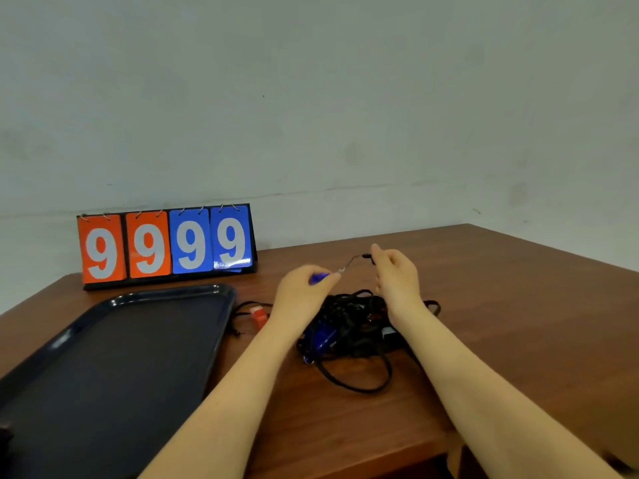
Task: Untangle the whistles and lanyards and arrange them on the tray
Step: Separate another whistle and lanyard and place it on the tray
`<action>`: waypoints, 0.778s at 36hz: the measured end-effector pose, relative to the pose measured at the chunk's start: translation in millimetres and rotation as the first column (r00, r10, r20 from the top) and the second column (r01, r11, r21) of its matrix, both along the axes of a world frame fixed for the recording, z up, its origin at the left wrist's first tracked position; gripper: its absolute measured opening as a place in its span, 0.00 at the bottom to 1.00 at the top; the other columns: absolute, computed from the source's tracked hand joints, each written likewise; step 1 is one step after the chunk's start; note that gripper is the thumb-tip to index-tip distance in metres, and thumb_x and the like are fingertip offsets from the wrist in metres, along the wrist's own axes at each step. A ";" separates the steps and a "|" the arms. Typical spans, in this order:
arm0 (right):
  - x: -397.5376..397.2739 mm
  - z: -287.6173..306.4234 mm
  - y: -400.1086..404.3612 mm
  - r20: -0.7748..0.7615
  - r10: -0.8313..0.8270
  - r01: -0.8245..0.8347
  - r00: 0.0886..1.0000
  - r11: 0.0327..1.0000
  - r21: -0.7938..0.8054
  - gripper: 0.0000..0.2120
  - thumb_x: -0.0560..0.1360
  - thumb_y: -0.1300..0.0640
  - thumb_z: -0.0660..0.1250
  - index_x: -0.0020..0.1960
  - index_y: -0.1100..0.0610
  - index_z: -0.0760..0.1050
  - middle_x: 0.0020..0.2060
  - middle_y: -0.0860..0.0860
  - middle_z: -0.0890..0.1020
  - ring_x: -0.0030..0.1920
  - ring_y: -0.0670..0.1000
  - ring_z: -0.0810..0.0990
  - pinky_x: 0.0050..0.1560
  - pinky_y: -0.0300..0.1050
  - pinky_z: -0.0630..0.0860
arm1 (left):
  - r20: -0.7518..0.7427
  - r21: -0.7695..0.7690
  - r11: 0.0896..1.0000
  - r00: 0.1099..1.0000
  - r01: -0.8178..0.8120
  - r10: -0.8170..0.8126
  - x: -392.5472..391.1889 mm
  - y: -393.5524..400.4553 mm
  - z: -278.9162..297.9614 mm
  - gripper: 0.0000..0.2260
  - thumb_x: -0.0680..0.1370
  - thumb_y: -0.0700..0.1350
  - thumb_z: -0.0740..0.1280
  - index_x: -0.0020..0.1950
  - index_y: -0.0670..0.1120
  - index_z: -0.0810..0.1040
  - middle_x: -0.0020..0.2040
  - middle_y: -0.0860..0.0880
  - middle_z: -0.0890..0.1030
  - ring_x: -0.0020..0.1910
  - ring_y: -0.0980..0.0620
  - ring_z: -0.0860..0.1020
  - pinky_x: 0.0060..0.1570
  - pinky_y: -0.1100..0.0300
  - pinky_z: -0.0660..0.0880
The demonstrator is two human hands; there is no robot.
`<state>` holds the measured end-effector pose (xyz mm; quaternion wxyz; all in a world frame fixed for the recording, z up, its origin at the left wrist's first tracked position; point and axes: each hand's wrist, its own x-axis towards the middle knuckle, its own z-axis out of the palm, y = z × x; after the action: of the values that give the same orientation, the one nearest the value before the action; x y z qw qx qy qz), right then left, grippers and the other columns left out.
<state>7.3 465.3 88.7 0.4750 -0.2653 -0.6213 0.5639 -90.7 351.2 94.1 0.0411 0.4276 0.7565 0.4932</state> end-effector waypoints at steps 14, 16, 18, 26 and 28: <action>-7.3 -11.6 -4.9 0.218 -0.144 0.026 0.965 0.884 0.466 0.15 0.80 0.49 0.60 0.46 0.61 0.72 0.33 0.51 0.73 0.33 0.48 0.70 0.34 0.42 0.67 | 0.741 0.472 0.880 0.561 -0.047 -0.368 -0.6 -11.0 10.8 0.08 0.76 0.49 0.70 0.50 0.46 0.83 0.39 0.50 0.75 0.34 0.56 0.70 0.37 0.63 0.69; -6.5 -11.6 -6.4 0.225 -0.142 0.013 0.964 0.870 0.492 0.14 0.80 0.48 0.61 0.46 0.60 0.73 0.36 0.53 0.76 0.35 0.49 0.72 0.35 0.42 0.68 | 0.770 0.510 0.855 0.491 -0.089 -0.408 -0.1 -12.6 11.9 0.07 0.76 0.47 0.70 0.49 0.44 0.81 0.40 0.49 0.77 0.35 0.56 0.73 0.38 0.64 0.70; -6.1 -11.7 -7.2 0.237 -0.150 0.006 0.960 0.855 0.519 0.14 0.80 0.48 0.61 0.45 0.58 0.72 0.37 0.53 0.77 0.36 0.50 0.73 0.36 0.44 0.69 | 0.779 0.551 0.827 0.424 -0.111 -0.462 -0.4 -13.3 13.1 0.06 0.77 0.44 0.69 0.50 0.43 0.80 0.43 0.47 0.78 0.39 0.55 0.76 0.40 0.63 0.73; -7.2 -13.5 -7.4 0.302 -0.152 -0.048 0.941 0.824 0.565 0.11 0.80 0.47 0.60 0.45 0.53 0.73 0.36 0.48 0.78 0.38 0.47 0.76 0.40 0.45 0.73 | 0.755 0.612 0.787 0.352 -0.076 -0.553 1.2 -16.2 14.3 0.09 0.78 0.43 0.66 0.57 0.42 0.78 0.50 0.46 0.83 0.53 0.51 0.78 0.51 0.60 0.75; -6.8 -14.1 -6.7 0.317 -0.150 -0.062 0.937 0.819 0.570 0.12 0.80 0.47 0.60 0.45 0.54 0.74 0.37 0.48 0.79 0.39 0.47 0.77 0.42 0.45 0.74 | 0.747 0.634 0.769 0.322 -0.083 -0.581 3.0 -16.7 13.7 0.09 0.78 0.42 0.66 0.57 0.41 0.77 0.50 0.45 0.83 0.53 0.51 0.78 0.50 0.60 0.75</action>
<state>0.5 458.6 74.6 0.4283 -0.2205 -0.8288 0.2845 -87.7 334.5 107.8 0.4075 0.1846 0.3324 0.8302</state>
